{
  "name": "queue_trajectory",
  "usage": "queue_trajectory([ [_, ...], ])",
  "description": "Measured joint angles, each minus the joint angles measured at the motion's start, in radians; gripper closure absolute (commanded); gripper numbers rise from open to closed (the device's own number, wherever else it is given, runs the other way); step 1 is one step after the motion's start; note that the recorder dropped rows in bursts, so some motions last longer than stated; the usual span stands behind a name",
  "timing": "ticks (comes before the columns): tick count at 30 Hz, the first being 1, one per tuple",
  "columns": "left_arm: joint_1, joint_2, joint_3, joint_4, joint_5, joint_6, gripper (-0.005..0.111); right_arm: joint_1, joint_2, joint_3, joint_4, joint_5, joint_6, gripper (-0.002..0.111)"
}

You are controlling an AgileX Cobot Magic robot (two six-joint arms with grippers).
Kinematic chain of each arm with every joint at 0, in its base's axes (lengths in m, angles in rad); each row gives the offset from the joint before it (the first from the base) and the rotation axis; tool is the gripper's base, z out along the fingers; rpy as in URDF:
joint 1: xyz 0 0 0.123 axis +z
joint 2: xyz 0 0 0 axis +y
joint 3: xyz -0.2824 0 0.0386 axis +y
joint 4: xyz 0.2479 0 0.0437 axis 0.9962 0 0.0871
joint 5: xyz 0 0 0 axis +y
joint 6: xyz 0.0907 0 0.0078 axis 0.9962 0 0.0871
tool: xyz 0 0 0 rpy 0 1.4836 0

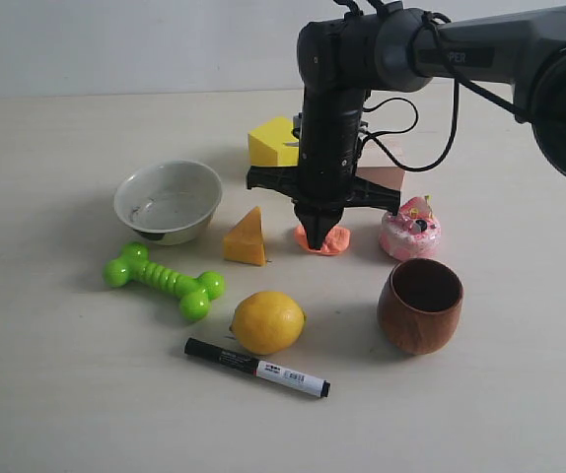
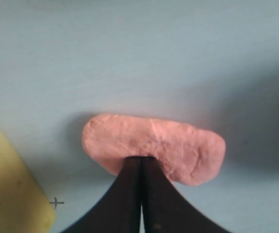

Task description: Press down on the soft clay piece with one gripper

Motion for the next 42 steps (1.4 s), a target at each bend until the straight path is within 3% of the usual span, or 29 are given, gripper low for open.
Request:
queue_trajectory([
  [42,0.000,0.000,0.000,0.000,0.000,0.000,0.107,0.000,0.010,-0.004,0.008,0.006,-0.014,0.108],
])
